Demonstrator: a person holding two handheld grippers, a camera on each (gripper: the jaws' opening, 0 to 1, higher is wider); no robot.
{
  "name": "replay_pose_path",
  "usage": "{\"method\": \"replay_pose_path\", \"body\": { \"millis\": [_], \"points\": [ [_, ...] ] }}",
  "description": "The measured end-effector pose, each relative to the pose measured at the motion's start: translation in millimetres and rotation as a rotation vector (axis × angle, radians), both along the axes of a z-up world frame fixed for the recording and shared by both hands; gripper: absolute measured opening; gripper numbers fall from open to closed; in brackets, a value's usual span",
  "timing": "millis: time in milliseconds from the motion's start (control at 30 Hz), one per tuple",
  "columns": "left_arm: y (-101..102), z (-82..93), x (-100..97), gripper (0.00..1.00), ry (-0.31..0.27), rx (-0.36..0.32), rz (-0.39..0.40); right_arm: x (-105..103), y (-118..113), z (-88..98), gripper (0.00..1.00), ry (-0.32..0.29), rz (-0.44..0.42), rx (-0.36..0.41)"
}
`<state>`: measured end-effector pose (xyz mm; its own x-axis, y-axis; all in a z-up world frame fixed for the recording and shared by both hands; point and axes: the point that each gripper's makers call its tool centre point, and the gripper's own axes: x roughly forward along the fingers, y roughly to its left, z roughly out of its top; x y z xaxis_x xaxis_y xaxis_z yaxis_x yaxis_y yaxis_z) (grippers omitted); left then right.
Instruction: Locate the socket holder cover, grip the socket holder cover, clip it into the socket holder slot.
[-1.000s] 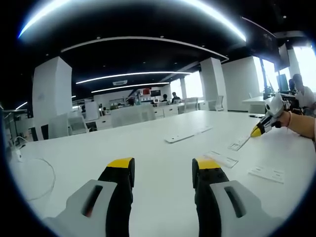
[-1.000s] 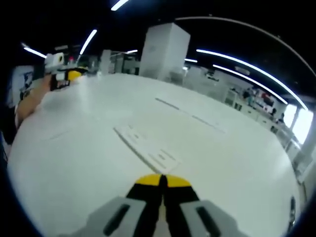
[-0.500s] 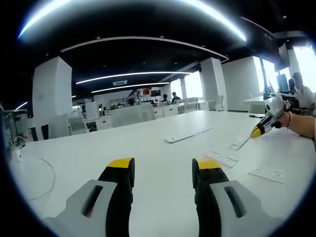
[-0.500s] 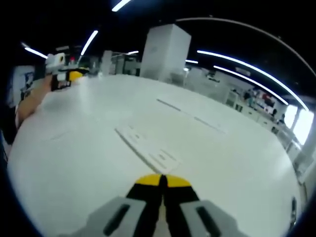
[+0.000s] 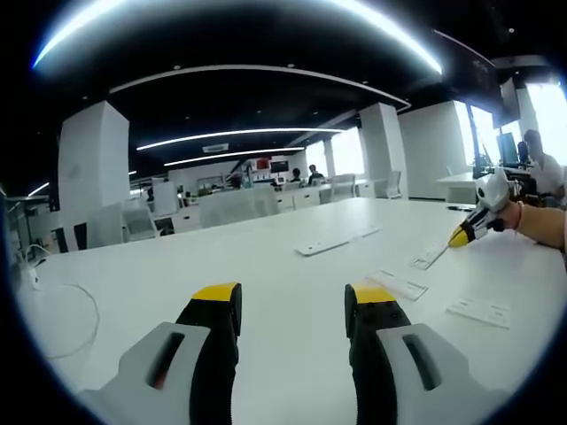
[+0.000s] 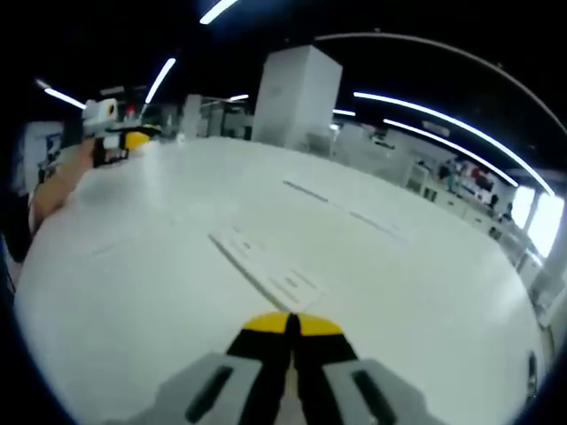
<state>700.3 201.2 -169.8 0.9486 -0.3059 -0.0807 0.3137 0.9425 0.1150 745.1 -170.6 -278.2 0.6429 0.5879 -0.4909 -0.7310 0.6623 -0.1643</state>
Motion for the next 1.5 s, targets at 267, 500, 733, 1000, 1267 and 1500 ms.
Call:
{"method": "replay_pose_path", "body": {
  "millis": [267, 500, 733, 1000, 1267, 1500],
  "points": [
    [-1, -1.0, -0.5, 0.47, 0.002, 0.002, -0.001, 2, 0, 0.4, 0.04, -0.002, 0.001, -0.002],
    [-1, 0.8, -1.7, 0.47, -0.005, 0.002, -0.002, -1, -6, 0.1, 0.04, 0.017, 0.008, -0.020],
    [0, 1.5, -0.6, 0.47, -0.005, -0.001, -0.001, 9, -9, 0.4, 0.04, -0.007, -0.046, 0.002],
    [1, -0.5, 1.7, 0.47, 0.003, 0.002, 0.000, 11, -8, 1.7, 0.04, -0.032, -0.069, 0.001],
    [0, -0.7, 0.5, 0.47, 0.001, 0.000, 0.001, 12, -6, 1.6, 0.04, -0.046, -0.078, 0.001],
    [-2, -1.6, -1.5, 0.47, 0.001, 0.001, 0.000, 10, -4, 1.0, 0.04, -0.054, -0.086, 0.000]
  ]
}}
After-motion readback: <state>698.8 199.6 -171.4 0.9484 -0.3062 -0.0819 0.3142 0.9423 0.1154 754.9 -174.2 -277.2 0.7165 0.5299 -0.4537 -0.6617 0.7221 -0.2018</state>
